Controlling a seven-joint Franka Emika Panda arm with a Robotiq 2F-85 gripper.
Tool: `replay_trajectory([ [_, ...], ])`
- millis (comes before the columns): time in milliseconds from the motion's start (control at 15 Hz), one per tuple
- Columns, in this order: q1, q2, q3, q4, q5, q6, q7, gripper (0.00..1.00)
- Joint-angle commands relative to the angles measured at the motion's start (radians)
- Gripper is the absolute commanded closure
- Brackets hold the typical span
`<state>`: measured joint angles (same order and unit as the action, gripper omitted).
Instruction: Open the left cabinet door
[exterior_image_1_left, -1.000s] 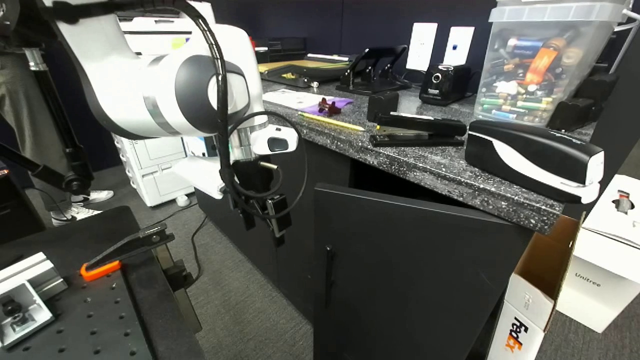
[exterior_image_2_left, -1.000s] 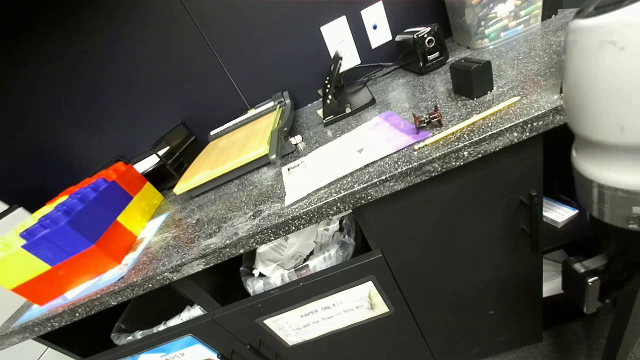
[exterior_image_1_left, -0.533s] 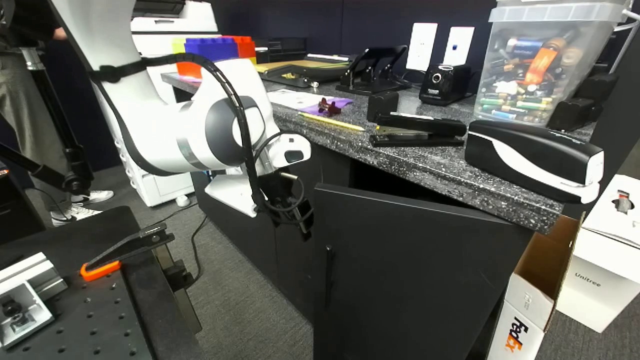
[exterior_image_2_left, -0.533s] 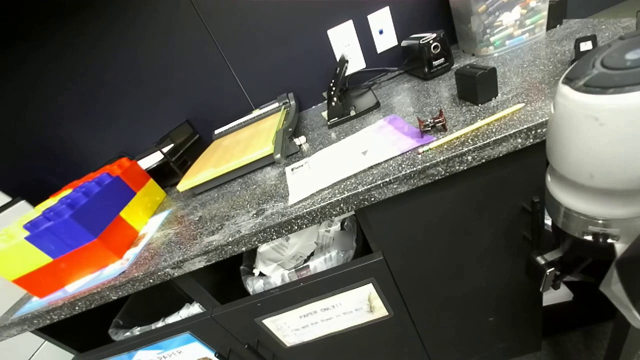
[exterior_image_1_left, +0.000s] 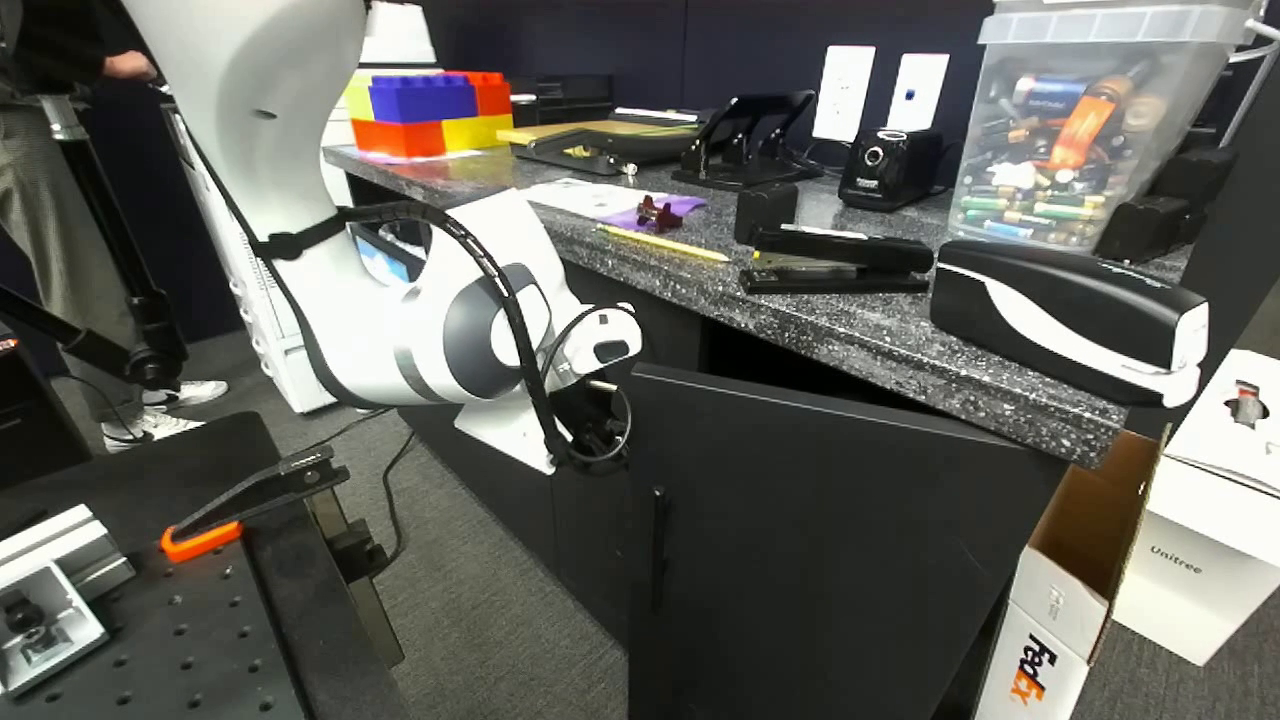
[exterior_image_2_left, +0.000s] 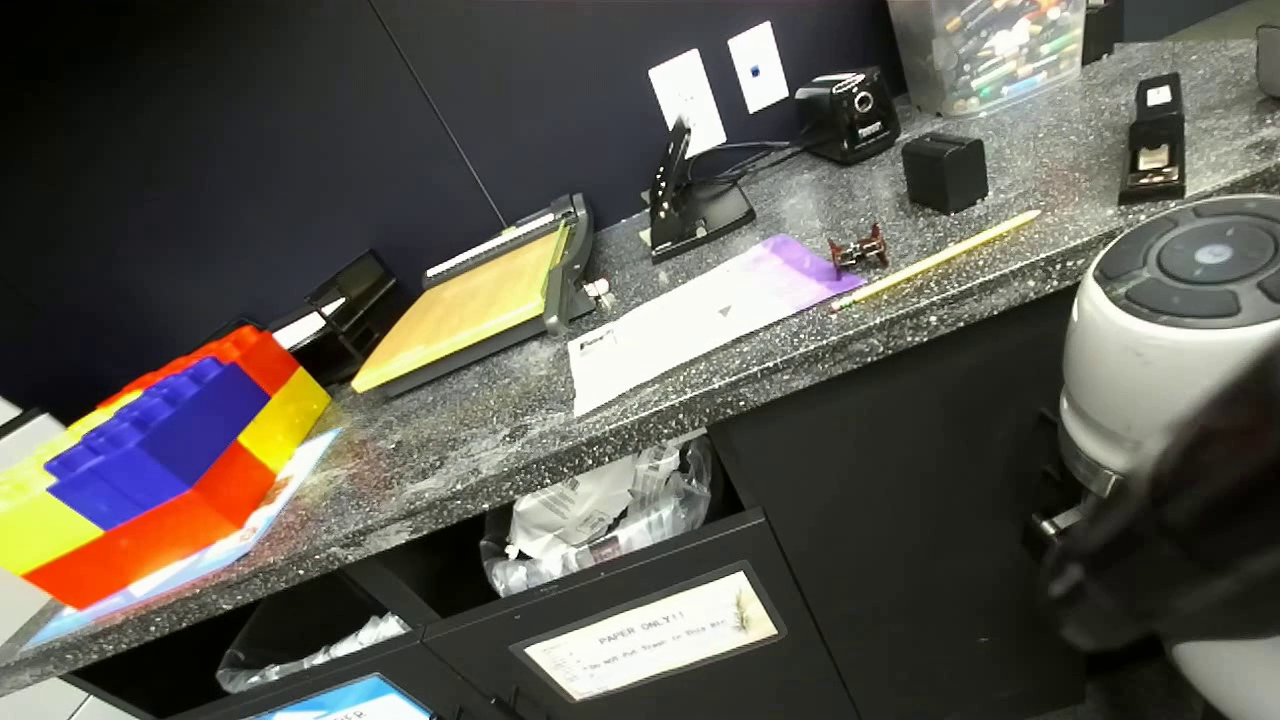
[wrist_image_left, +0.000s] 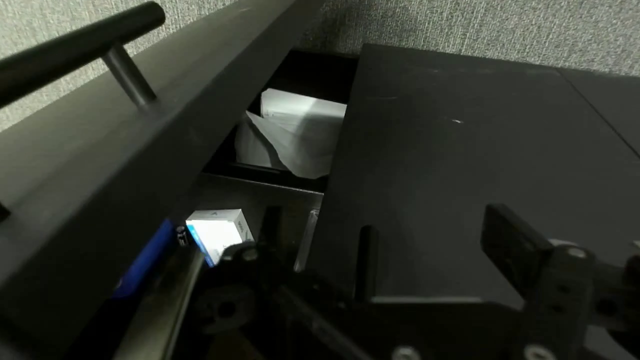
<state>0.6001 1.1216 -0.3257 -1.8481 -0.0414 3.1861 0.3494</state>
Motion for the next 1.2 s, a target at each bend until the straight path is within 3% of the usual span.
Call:
replay_trajectory([
  [0,0.032,0.090,-0.038,0.094,0.055,0.055,-0.049,0.10],
  [67,0.037,0.103,-0.044,0.105,0.058,0.076,-0.059,0.28],
  [200,0.052,0.128,-0.061,0.121,0.076,0.131,-0.082,0.44],
  [733,0.097,0.206,-0.132,0.153,0.186,0.227,-0.200,1.00],
  [867,0.107,0.215,-0.136,0.154,0.208,0.231,-0.209,0.95],
  [1133,0.131,0.178,-0.109,0.117,0.256,0.209,-0.200,0.95],
])
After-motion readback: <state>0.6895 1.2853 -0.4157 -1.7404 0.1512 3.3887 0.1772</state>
